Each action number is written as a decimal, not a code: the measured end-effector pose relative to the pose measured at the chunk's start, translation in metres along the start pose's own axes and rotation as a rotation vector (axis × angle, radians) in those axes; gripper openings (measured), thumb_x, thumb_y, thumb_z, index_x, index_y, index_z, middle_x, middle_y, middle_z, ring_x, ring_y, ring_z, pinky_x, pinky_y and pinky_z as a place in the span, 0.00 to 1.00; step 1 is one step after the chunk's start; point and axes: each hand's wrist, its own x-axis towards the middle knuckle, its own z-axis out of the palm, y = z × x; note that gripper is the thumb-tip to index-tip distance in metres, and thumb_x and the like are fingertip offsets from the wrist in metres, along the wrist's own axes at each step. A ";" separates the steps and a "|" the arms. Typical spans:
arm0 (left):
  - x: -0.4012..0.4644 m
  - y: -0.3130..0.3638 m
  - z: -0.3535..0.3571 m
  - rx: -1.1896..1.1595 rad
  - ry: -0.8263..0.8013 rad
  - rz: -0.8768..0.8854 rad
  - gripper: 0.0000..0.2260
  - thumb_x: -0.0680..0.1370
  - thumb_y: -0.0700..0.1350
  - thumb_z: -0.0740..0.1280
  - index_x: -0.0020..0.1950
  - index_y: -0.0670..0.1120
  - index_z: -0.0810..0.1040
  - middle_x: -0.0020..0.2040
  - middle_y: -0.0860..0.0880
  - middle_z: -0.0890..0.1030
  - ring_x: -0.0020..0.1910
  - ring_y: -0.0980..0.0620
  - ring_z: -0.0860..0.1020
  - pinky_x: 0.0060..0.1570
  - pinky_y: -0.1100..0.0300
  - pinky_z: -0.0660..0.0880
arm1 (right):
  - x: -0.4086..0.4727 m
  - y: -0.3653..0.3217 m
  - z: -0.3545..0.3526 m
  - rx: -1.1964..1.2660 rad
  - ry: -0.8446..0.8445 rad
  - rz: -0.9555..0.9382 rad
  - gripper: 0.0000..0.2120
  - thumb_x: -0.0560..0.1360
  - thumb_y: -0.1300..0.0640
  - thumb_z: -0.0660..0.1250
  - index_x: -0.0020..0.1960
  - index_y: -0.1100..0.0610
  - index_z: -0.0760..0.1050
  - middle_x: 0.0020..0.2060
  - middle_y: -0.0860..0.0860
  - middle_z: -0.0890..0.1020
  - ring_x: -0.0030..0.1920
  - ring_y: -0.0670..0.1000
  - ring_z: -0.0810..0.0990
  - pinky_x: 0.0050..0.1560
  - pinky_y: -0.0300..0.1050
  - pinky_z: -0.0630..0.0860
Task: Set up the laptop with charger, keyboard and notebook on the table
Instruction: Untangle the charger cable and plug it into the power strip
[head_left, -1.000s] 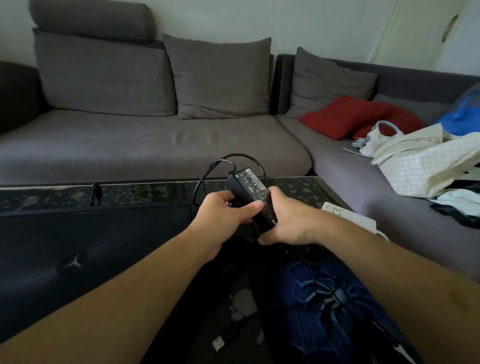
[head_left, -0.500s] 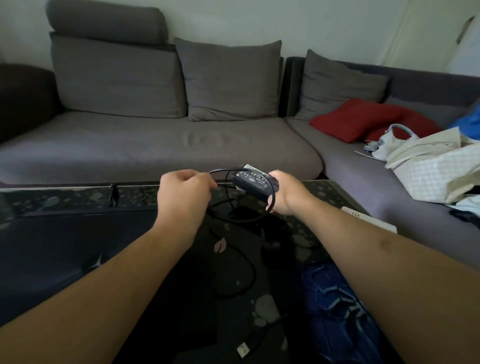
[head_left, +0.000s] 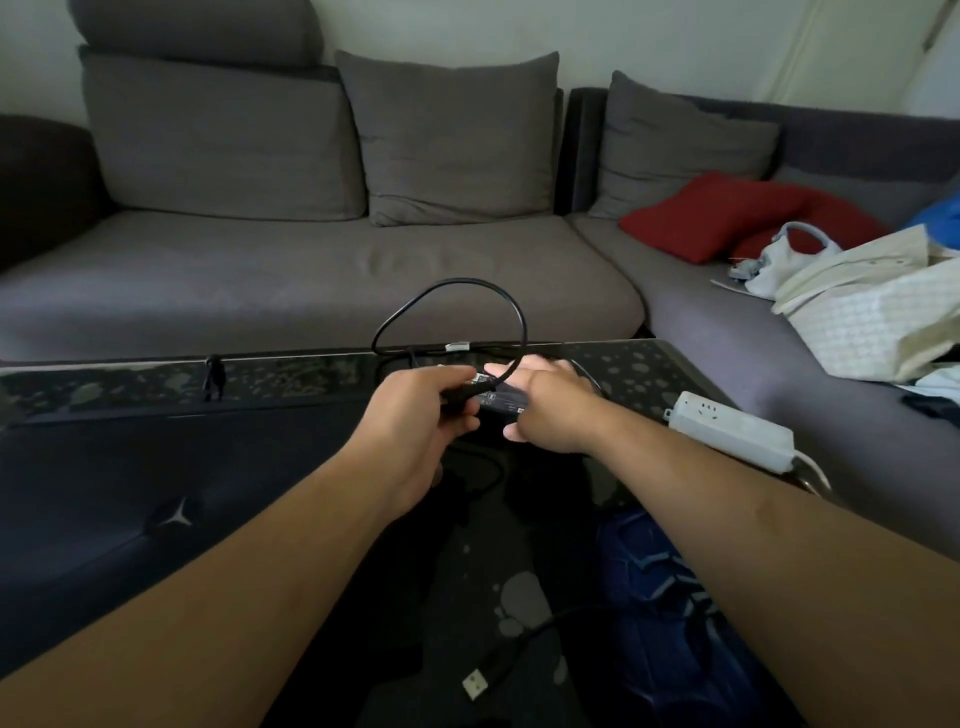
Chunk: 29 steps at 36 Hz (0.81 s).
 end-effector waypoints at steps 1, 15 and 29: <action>-0.003 -0.001 0.002 -0.024 -0.023 0.000 0.07 0.81 0.36 0.66 0.54 0.34 0.83 0.47 0.40 0.81 0.42 0.47 0.79 0.43 0.58 0.81 | -0.004 0.002 -0.001 0.016 0.047 -0.035 0.36 0.76 0.55 0.72 0.81 0.42 0.65 0.77 0.48 0.67 0.76 0.58 0.64 0.78 0.52 0.63; -0.038 -0.033 0.079 0.638 -0.315 0.340 0.11 0.75 0.50 0.69 0.55 0.51 0.86 0.47 0.49 0.88 0.52 0.44 0.86 0.59 0.39 0.80 | -0.075 0.043 -0.056 0.969 0.052 0.136 0.07 0.80 0.52 0.72 0.51 0.55 0.82 0.38 0.52 0.82 0.36 0.52 0.78 0.34 0.45 0.73; -0.037 -0.046 0.123 0.130 -0.484 0.009 0.10 0.84 0.34 0.64 0.63 0.36 0.79 0.56 0.38 0.86 0.56 0.44 0.86 0.57 0.54 0.83 | -0.081 0.113 -0.084 1.162 0.225 0.267 0.04 0.80 0.68 0.66 0.46 0.66 0.76 0.32 0.57 0.72 0.22 0.47 0.63 0.22 0.38 0.60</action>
